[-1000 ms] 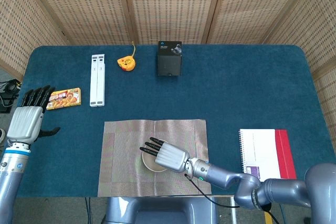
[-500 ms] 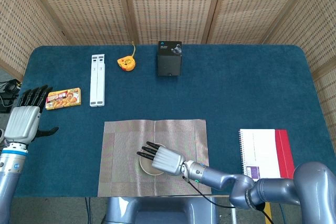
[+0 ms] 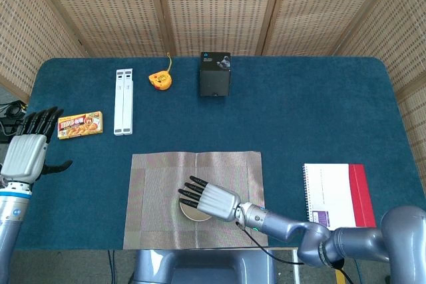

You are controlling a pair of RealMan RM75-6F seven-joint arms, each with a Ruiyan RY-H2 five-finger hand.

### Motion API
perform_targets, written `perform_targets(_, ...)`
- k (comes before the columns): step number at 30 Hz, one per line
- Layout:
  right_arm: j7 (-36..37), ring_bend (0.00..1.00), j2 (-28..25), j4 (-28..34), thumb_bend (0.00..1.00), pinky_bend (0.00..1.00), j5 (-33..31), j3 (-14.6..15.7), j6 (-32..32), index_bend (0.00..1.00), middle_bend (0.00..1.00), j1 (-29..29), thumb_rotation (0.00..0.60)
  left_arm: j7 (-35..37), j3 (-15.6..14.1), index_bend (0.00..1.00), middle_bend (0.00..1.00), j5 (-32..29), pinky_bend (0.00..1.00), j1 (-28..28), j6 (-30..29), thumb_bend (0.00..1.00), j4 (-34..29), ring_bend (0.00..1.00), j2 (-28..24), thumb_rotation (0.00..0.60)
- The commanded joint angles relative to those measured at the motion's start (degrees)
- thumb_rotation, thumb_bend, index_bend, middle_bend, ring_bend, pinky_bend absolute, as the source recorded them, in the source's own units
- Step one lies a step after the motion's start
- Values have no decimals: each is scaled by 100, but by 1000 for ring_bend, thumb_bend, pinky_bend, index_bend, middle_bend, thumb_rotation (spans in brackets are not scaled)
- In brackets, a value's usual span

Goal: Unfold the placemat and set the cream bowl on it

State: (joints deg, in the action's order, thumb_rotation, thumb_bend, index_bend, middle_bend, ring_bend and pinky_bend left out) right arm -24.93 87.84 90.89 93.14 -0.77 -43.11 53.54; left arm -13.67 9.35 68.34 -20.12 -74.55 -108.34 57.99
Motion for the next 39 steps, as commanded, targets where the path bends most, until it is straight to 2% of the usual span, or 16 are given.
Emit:
perform_targets(1,-237,0,-358,304,0,0,92,127,-235,0,0,-166,600,30,-5,0,0,33,0,15,-13,0,-11,0,-18,600)
perform_targets(9,-580,0,-1589,981,0,0,455,475,-1133,0,0,-749,600,-1,-62,0,0,183,0,64,-85,0,-57,0,-19,600)
perform_targets(13,-470,0,-2118,864,0,0,637,544,-1921,0,0,-1185,600,-111,-121,0,0,288,0,77,-122,0,-46,0,45,600)
perform_targets(16,-139,0,-2347,542,0,0,515,507,-2584,0,0,-1604,600,-133,-174,0,0,398,0,69,-107,0,58,0,137,600)
perform_targets(20,260,0,-2292,-20,0,0,165,348,-3356,0,0,-2163,600,-45,-220,0,0,557,0,114,-205,0,269,0,316,600)
perform_targets(24,661,0,-2038,-484,0,0,-318,135,-3878,0,0,-2647,600,-4,-314,0,0,715,0,252,-402,0,430,0,456,600)
perform_targets(25,919,0,-1943,-565,0,0,-640,93,-3996,0,0,-2876,600,18,-397,0,0,728,0,347,-460,0,466,0,473,600)
perform_targets(27,1094,0,-1787,-725,0,0,-722,79,-4134,0,0,-3064,600,59,-477,0,0,811,0,455,-563,0,546,0,510,600)
perform_targets(39,1416,0,-1203,-1237,0,0,-395,297,-4957,0,0,-3908,600,333,-839,0,0,1244,0,898,-899,0,938,0,655,600)
